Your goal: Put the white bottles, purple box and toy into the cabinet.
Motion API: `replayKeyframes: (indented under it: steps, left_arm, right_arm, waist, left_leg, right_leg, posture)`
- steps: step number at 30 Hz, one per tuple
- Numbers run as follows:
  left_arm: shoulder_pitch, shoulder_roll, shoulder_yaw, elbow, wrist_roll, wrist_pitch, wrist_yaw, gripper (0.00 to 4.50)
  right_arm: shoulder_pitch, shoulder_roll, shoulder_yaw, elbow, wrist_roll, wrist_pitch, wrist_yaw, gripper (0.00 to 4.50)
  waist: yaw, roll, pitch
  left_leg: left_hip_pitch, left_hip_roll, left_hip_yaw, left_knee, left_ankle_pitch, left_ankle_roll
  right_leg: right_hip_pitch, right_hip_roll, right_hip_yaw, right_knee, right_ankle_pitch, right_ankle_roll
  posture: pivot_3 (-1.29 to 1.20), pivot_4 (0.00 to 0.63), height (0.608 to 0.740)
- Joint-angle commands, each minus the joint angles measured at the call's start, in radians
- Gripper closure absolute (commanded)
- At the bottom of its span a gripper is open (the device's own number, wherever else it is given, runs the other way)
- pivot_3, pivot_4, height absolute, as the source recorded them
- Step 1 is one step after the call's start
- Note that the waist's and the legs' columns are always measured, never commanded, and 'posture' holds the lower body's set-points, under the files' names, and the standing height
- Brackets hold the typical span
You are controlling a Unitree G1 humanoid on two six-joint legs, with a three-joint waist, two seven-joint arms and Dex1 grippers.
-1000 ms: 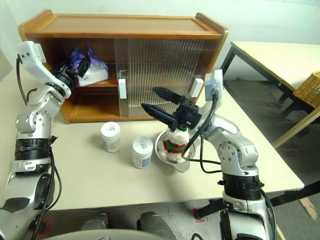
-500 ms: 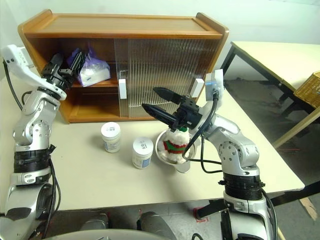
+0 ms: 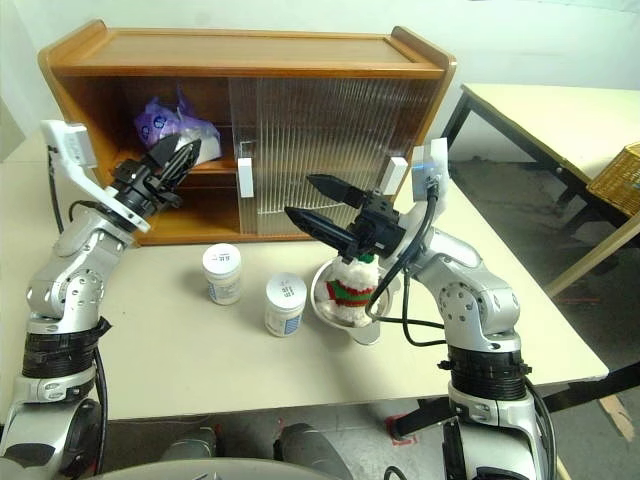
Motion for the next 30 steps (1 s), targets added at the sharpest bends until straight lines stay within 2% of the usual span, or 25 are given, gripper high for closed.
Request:
replayKeyframes:
  steps: [1, 3, 4, 20, 30]
  left_arm:
    - [-0.017, 0.000, -0.014, 0.091, 0.050, -0.002, 0.010, 3.79]
    - [-0.033, 0.000, -0.012, 0.140, 0.078, -0.023, 0.024, 4.45]
    - [-0.042, 0.000, -0.009, 0.164, 0.094, -0.034, 0.032, 4.48]
    - [-0.095, -0.035, 0.089, 0.264, 0.185, -0.166, 0.225, 4.48]
    - [-0.115, -0.049, 0.076, 0.290, 0.181, -0.167, 0.218, 4.48]
  right_arm:
    - [0.003, -0.011, -0.015, -0.010, 0.004, 0.004, -0.003, 0.00]
    - [0.005, -0.012, -0.016, -0.011, 0.005, 0.005, -0.004, 0.00]
    - [0.006, -0.013, -0.016, -0.012, 0.005, 0.005, -0.004, 0.00]
    - [0.011, -0.011, -0.016, -0.012, 0.007, 0.006, -0.010, 0.00]
    - [0.009, -0.009, -0.017, -0.011, 0.004, 0.001, -0.012, 0.00]
  waist:
    - [-0.003, 0.000, 0.000]
    - [-0.004, 0.000, 0.000]
    - [-0.004, 0.000, 0.000]
    - [-0.012, 0.000, 0.000]
    - [-0.014, 0.000, 0.000]
  left_leg:
    - [0.000, 0.000, 0.000, 0.000, 0.000, 0.000]
    - [0.000, 0.000, 0.000, 0.000, 0.000, 0.000]
    - [0.000, 0.001, 0.000, 0.000, 0.000, 0.000]
    - [0.000, 0.000, 0.001, 0.000, 0.000, 0.000]
    - [0.000, -0.001, 0.001, 0.000, 0.000, 0.000]
  right_leg:
    - [0.000, 0.000, 0.000, 0.000, 0.000, 0.000]
    - [0.000, 0.000, 0.000, 0.000, 0.000, 0.000]
    - [0.000, 0.000, 0.000, 0.000, 0.000, 0.000]
    - [0.000, 0.004, 0.000, 0.000, 0.000, 0.001]
    - [0.000, 0.004, 0.000, 0.000, 0.000, 0.002]
  posture:
    - [-0.20, 0.013, 0.740]
    - [-0.20, 0.017, 0.740]
    - [-0.20, 0.017, 0.740]
    - [-0.20, 0.021, 0.740]
    - [-0.21, 0.014, 0.740]
